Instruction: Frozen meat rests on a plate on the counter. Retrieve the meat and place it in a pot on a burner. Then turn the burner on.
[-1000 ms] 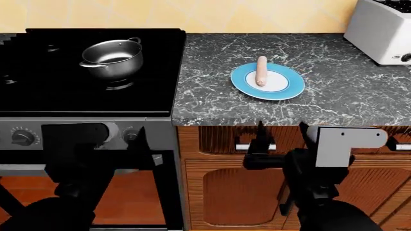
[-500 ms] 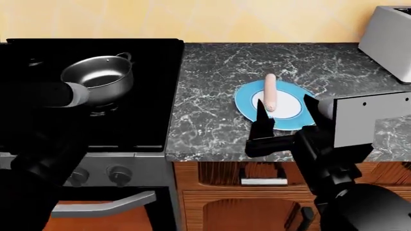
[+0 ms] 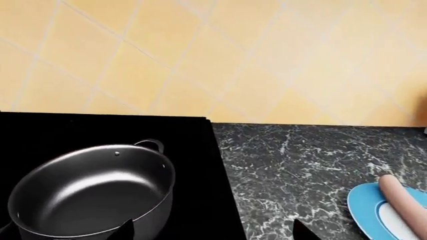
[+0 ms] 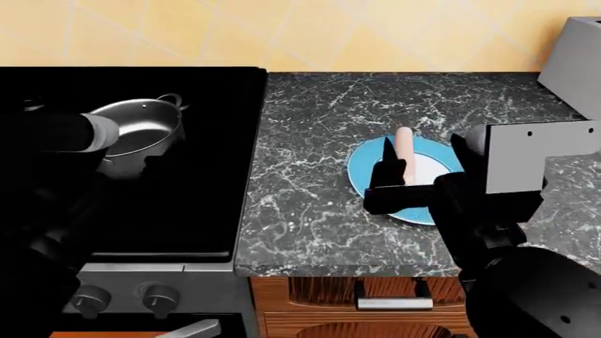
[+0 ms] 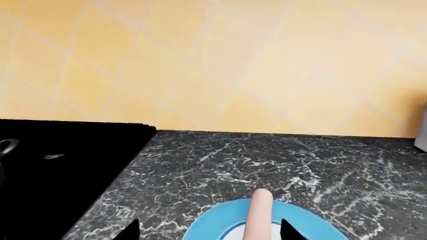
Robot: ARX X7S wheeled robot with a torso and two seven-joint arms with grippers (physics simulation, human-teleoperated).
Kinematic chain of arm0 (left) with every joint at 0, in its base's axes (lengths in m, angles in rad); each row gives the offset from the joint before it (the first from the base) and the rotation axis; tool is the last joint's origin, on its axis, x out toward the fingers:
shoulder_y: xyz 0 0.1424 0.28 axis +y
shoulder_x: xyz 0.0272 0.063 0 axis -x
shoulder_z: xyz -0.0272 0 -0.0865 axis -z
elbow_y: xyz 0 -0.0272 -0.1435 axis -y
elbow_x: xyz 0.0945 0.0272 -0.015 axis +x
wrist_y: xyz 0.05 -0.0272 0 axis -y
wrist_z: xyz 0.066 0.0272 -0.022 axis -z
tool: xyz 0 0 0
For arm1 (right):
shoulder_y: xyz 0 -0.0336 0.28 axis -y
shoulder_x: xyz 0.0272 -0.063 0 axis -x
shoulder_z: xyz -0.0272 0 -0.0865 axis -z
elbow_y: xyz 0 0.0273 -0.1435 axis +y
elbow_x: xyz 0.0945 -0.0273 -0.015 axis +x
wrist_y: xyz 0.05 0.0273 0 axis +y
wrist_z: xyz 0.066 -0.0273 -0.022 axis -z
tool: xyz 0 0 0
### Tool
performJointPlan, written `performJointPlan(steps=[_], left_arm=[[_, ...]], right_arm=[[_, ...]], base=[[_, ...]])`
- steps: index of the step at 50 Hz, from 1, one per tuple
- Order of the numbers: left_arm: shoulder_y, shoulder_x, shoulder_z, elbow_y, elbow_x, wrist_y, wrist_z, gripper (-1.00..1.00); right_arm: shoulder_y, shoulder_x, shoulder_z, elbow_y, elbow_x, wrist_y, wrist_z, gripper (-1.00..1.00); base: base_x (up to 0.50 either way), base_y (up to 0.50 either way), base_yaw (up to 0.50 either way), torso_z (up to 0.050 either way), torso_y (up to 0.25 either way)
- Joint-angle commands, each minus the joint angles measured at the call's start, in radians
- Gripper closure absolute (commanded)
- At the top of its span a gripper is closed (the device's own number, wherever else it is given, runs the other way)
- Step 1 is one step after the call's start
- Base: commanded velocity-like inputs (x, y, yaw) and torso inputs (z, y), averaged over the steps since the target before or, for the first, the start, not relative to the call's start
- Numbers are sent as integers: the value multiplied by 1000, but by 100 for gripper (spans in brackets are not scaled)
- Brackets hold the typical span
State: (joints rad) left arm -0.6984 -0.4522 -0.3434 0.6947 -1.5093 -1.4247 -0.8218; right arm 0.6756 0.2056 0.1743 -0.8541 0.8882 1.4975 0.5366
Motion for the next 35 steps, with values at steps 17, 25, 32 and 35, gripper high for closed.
performJointPlan(steps=[17,25,32,35], left_arm=[[79,-43,21,60,218,132,228,-100],[92,-46,44,54,271,160,257,-100],[97,-43,41,67,244,161,244,-100],[113,-43,39,72,254,175,256,-100]], right_arm=[[213,7,-108,582,79,-28,167,-100],[222,30,-172,655,34,-100,121,-100],[244,57,-215,695,-11,-153,100,-100],[256,63,-234,711,-28,-168,96,-100]], base=[[0,0,0,0,0],[0,0,0,0,0],[0,0,0,0,0],[0,0,0,0,0]])
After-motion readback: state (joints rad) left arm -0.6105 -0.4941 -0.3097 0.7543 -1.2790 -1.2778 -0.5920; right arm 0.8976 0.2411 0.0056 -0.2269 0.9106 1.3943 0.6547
